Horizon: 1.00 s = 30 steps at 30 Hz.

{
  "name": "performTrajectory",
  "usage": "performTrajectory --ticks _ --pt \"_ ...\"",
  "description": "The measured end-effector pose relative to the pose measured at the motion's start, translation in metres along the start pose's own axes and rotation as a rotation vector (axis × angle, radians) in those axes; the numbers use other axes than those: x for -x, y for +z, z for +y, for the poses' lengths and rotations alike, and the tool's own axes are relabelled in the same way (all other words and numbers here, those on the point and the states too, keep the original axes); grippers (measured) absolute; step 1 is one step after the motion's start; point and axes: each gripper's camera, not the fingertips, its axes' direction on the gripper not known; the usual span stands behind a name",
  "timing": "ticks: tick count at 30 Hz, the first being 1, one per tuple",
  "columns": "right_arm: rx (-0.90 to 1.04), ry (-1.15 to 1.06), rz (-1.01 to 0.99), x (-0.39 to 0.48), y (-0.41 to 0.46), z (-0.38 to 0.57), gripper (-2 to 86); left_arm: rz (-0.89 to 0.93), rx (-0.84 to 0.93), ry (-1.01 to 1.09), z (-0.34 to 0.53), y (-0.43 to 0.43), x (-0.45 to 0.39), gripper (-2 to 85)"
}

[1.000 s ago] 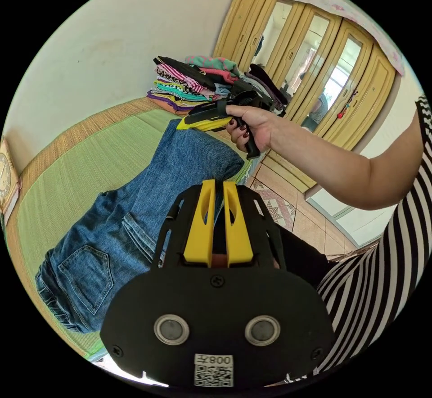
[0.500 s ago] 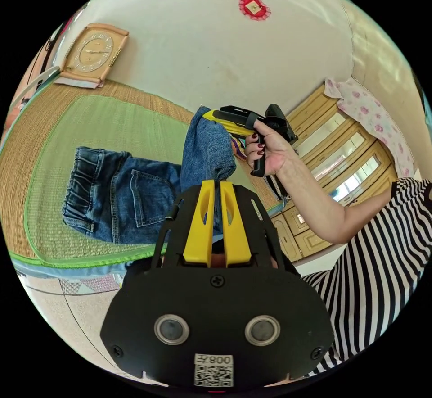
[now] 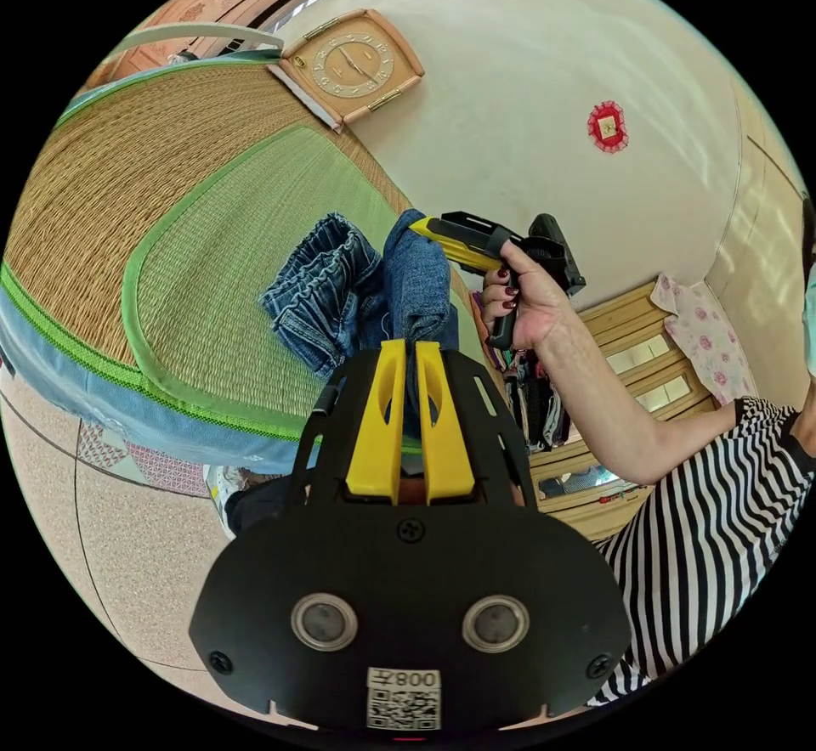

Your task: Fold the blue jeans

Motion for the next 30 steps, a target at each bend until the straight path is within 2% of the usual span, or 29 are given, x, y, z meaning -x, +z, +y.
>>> performTrajectory --ticks 6,17,27,30 --pt "0.024 -0.029 0.021 0.032 0.033 -0.018 4.7 0.009 0.007 -0.056 -0.008 -0.018 0.05 2.3" --pt "0.043 -0.172 -0.066 0.075 0.049 -0.032 8.2 0.043 0.025 -0.14 -0.009 -0.036 0.109 2.4" --pt "0.024 -0.373 -0.025 0.114 0.034 -0.013 1.2 -0.009 -0.047 -0.153 0.002 -0.065 0.103 0.5" --pt "0.021 -0.436 0.043 0.13 0.045 -0.01 0.5 -0.087 -0.073 -0.046 0.001 -0.075 0.074 0.1"
